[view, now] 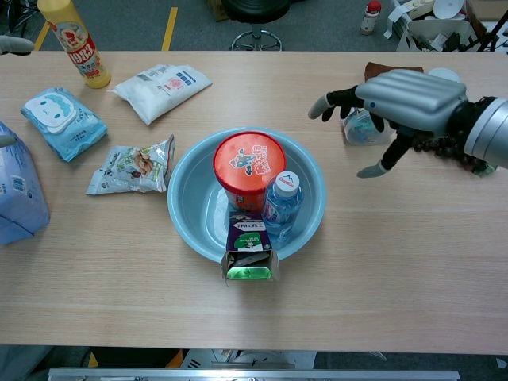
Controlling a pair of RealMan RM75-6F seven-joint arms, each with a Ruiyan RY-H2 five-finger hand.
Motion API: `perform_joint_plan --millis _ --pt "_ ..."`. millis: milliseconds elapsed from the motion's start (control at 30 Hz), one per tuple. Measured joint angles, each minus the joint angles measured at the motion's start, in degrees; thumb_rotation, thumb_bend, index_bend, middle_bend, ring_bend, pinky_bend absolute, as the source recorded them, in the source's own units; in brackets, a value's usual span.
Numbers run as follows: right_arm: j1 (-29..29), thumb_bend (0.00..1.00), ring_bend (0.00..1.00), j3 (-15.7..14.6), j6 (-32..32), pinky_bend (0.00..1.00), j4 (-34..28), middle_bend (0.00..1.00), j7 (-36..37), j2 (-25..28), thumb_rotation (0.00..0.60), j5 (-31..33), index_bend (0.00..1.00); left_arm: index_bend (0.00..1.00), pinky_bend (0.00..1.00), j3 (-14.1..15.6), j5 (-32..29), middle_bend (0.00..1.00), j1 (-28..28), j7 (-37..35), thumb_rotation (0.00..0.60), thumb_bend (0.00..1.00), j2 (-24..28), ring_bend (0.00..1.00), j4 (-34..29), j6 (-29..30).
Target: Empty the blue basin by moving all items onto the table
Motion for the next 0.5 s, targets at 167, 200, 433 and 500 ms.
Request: perform_joint_plan --millis 167,200,433,500 --pt "1.39 0.00 0.29 -0.42 -1.66 0.55 -0.44 0.29 0.22 -3.10 0.600 -1.54 0.24 0.00 0.20 0.05 0.14 0.08 0.15 -0.10 0.600 0.19 0.45 0.06 -0.38 0.12" --pt "1.59 0.00 0.29 -0.50 -1.86 0.55 -0.53 0.29 0.13 -3.60 0.600 -1.76 0.25 0.00 0.20 0.05 0.18 0.08 0.19 -0.14 0.600 0.19 0.58 0.06 -0.49 0.21" --pt "2.93 0.00 0.29 -0.97 -3.49 0.55 -0.64 0.31 -2.23 -5.99 0.600 -1.65 0.29 0.00 0.20 0.19 0.37 0.08 0.57 -0.27 0.600 0.19 0.97 0.06 -0.78 0.50" --pt "3.19 0.00 0.30 -0.92 -3.61 0.55 -0.54 0.32 -3.20 -6.75 0.600 -1.13 0.30 0.00 0.20 0.19 0.37 0.08 0.58 -0.24 0.600 0.19 0.94 0.06 -0.79 0.48"
